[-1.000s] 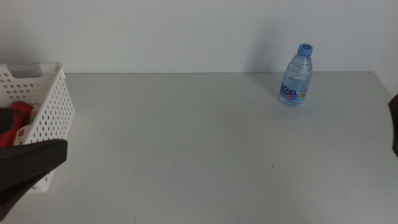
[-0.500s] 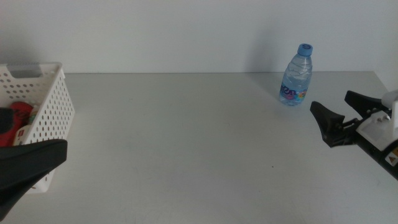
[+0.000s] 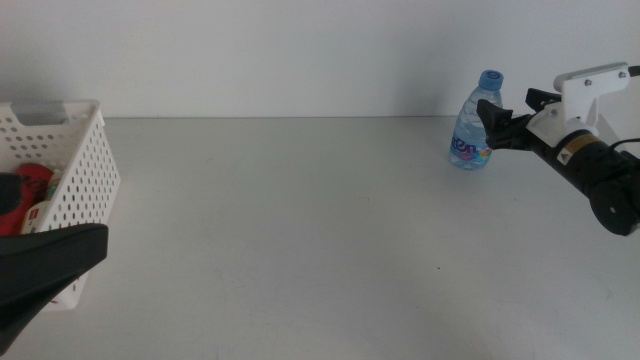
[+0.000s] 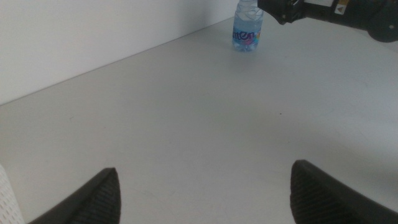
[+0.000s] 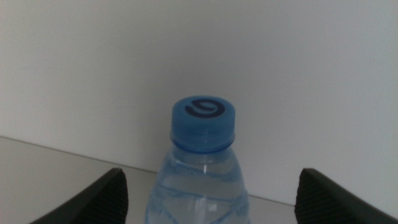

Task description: Use arms to grab the bottles and put them into the dustbin to the left of the table.

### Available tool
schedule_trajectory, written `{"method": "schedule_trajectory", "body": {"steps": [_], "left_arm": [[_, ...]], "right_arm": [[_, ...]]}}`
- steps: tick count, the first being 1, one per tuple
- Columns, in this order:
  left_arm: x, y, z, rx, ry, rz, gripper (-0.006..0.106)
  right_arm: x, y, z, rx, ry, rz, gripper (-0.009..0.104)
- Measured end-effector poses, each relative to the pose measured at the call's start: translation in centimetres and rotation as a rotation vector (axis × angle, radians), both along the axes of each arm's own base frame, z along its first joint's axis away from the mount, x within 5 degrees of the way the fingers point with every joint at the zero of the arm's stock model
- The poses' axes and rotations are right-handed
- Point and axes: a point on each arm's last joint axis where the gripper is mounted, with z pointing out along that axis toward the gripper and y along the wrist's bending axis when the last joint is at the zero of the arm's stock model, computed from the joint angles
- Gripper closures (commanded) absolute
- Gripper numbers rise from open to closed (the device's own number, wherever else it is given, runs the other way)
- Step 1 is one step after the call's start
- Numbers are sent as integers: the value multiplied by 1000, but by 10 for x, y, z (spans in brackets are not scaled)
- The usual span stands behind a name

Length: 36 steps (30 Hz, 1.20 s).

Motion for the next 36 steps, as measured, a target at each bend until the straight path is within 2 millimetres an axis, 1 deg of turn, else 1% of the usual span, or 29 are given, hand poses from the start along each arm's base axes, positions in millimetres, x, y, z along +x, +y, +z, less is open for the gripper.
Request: {"method": "schedule_trajectory", "body": {"steps": [5,9,12,13,15,16,18,19,21,23,26,27,29,32,34,36], "left_arm": [[0,0,0,0,0,0,7],[0,0,0,0,0,0,7],[0,0,0,0,0,0,7],[0,0,0,0,0,0,7],[0,0,0,0,0,0,7],[0,0,0,0,0,0,7],[0,0,0,0,0,0,7],[0,0,0,0,0,0,7],[0,0,0,0,0,0,7],[0,0,0,0,0,0,7],[0,0,0,0,0,0,7],[0,0,0,0,0,0,7],[0,0,0,0,0,0,7],[0,0,0,0,0,0,7],[0,0,0,0,0,0,7],[0,0,0,0,0,0,7]], "right_arm": [[42,0,-9,42,-7,3,1],[62,4,-23,63,16,47,2],[71,5,-33,50,58,62,11],[72,5,-36,45,72,61,17],[73,6,-40,26,102,60,37],[73,6,-41,19,116,63,53],[73,10,-42,17,139,80,89],[72,13,-40,24,150,92,97],[70,23,-34,35,189,122,96],[64,44,-25,14,227,185,96],[50,92,-8,-39,240,313,96],[44,111,-1,-47,230,362,96],[29,151,18,-40,189,458,96],[8,203,39,-24,126,585,96],[-5,233,43,-35,107,647,96],[-18,259,37,-66,103,700,96]]}}
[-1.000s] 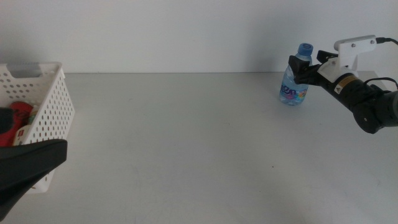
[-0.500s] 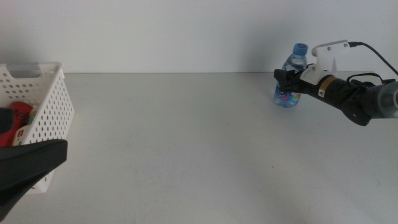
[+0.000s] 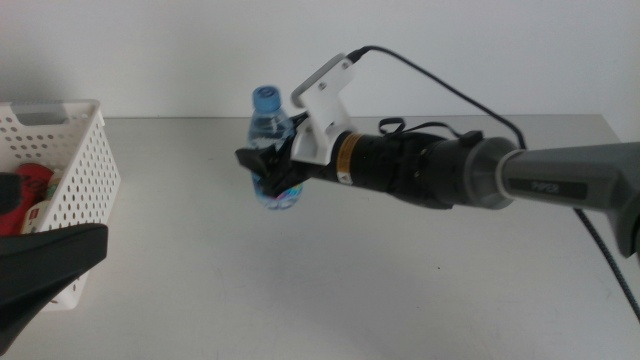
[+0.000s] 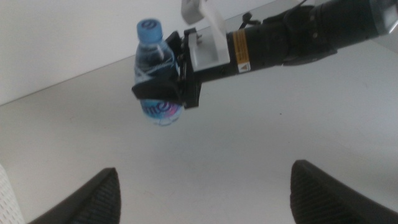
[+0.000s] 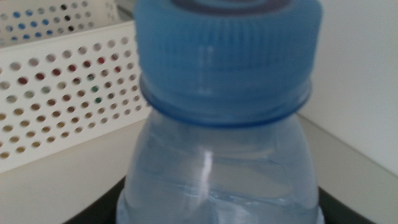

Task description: Use arms to grab the bottles and put them into the dustbin to the left of the table.

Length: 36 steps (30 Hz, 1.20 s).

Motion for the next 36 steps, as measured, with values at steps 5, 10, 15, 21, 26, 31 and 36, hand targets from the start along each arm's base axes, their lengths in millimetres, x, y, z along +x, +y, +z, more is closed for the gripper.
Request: {"method": "schedule_trajectory", "body": {"steps": [5,10,15,21,26,31,36], "left_arm": [[0,0,0,0,0,0,7],[0,0,0,0,0,0,7],[0,0,0,0,0,0,7],[0,0,0,0,0,0,7],[0,0,0,0,0,0,7],[0,0,0,0,0,0,7],[0,0,0,0,0,0,7]], "right_arm": [[-18,34,-39,-119,-12,65,96],[-22,41,-47,-109,21,43,92],[-21,42,-46,-78,50,14,69],[-20,40,-49,-79,98,-20,23],[-21,39,-31,-57,89,-31,11],[-25,26,14,-76,92,-112,13],[-39,-11,96,-68,49,-266,17]]}}
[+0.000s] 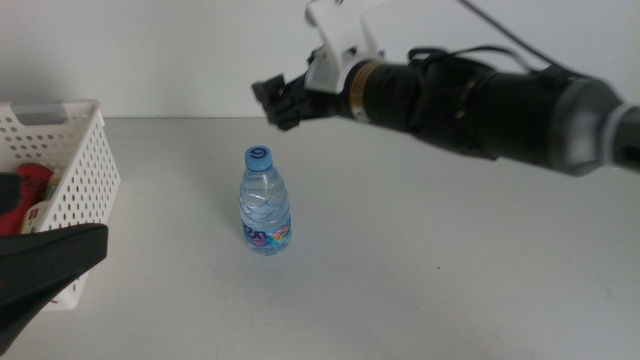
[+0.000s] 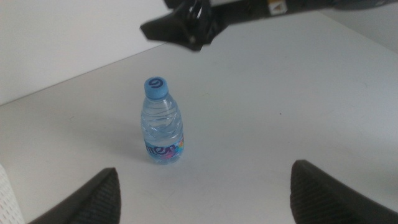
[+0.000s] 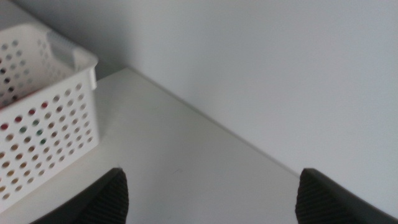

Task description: Use arms to grab the bottles and put them into the dustbin to the left of the table.

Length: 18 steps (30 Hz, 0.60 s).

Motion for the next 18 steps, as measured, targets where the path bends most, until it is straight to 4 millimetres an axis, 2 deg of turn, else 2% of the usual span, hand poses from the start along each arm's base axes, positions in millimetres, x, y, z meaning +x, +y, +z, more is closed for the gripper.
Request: {"method": "schedule_trajectory", "body": {"steps": [6,10,14,18], "left_arm": [[0,0,0,0,0,0,7],[0,0,0,0,-1,0,7],[0,0,0,0,-1,0,7],[0,0,0,0,-1,0,7]], "right_arm": [[-40,-50,95,16,-157,-141,23],[-72,-83,142,71,-212,-228,28],[-100,-105,158,73,-192,-274,34],[-135,-126,147,16,-99,-223,37]]}}
